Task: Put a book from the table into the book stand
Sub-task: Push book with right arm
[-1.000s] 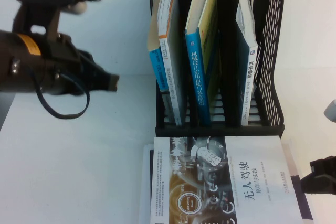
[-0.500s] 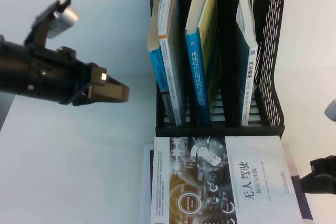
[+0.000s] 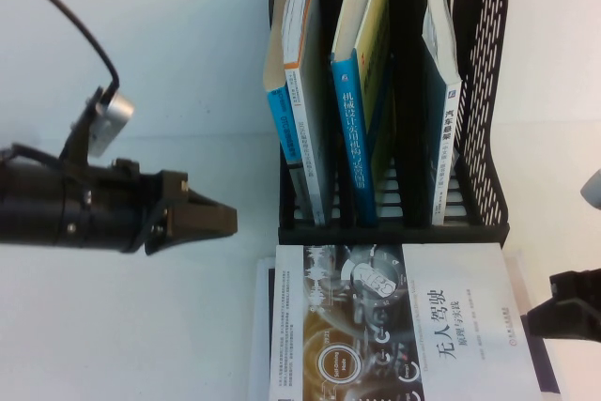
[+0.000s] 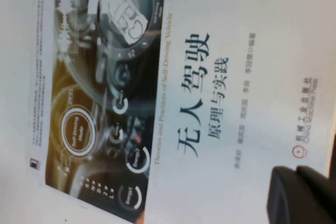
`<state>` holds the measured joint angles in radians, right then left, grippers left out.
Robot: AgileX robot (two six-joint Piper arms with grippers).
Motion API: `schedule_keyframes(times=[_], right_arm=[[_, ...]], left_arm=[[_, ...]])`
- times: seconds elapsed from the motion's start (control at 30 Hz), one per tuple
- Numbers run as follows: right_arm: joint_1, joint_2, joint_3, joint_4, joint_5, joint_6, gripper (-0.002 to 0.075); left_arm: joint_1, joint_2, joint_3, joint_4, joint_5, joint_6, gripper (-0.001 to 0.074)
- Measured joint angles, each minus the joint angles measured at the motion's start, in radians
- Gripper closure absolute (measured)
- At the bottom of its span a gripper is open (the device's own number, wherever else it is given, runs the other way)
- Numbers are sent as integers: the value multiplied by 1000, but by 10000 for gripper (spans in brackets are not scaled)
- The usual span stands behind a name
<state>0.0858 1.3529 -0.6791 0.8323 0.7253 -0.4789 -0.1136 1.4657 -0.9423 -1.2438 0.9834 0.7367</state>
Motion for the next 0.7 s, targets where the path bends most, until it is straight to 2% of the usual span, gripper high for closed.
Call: schedule_keyframes(times=[0.23,0.5,0.7], right_arm=[[0,0,0,15,-22,10,729],[0,0,0,-92,-74,-49,729],[0,4,0,-124,-156,-48,729]], left_arm=[[31,0,167,-163,33,157,738],[30,0,206,-162,-37,183,738],[28,0,206,-94,-167,110,738]])
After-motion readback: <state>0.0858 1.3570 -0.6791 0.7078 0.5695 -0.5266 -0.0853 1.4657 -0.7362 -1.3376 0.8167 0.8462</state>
